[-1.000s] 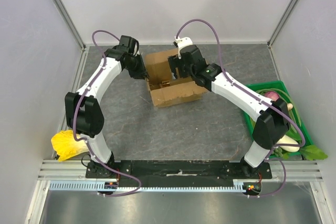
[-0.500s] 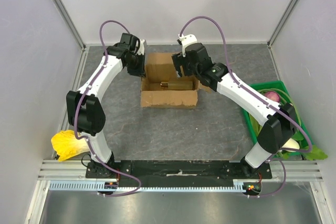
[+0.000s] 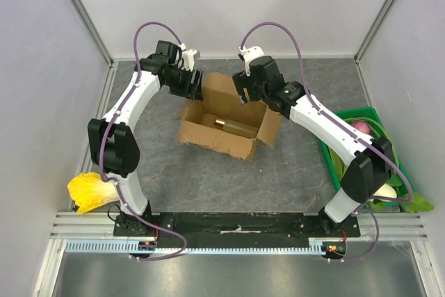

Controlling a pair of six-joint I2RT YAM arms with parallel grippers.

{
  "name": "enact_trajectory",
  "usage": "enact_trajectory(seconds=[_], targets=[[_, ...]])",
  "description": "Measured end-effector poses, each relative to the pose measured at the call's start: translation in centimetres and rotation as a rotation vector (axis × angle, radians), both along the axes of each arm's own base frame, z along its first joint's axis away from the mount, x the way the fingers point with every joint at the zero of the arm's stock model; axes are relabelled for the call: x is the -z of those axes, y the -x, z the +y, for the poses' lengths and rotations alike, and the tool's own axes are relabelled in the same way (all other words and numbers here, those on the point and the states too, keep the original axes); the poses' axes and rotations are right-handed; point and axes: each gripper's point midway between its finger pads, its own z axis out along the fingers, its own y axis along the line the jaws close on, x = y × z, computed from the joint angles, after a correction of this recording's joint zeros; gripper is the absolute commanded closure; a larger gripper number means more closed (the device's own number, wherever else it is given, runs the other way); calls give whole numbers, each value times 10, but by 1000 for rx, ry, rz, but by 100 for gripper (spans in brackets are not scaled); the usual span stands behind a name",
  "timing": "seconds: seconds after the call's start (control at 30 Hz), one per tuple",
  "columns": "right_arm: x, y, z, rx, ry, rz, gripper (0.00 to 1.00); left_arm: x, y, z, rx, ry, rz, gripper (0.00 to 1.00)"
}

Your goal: Unpack the express box

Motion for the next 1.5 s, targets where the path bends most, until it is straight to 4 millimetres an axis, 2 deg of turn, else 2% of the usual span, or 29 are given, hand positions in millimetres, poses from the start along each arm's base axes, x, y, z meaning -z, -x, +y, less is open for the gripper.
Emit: enact_trajectory(seconds=[0.17,0.37,0.47,0.5,0.57,0.67,0.7,0.77,1.0,1.2,1.37,1.5], targets=[[2,-2,-6,13,6,7,14,-1,0,-1,-3,10,5,23],[4,1,-5,-7,10,19,14,6,14,-6,-2,4,47,33],[4,1,-4,-11,11,20,14,16,29,-9,-12,-27,84,44],[4,1,-4,-13,12,22,14,18,33,-9,-17,-43,88,50],[5,2,-4,-18,12,23,14,19,37,-7,-30,-67,88,56],[5,3,-1,-32,7,28,14,19,39,-3,-54,-92,83,76],[5,3,0,-39,4,30,14,18,39,-2,-61,-97,79,87],[6,4,2,-53,-2,35,14,17,37,0,-73,-105,71,98],[6,11,15,-138,-29,50,17,17,23,8,-111,-140,3,98],[-6,34,31,-279,-84,24,22,5,3,12,-156,-144,-145,98],[-28,57,53,-397,-100,-49,31,0,-5,12,-168,-115,-260,98],[-29,69,67,-463,-79,-78,45,0,-8,12,-159,-102,-314,98]])
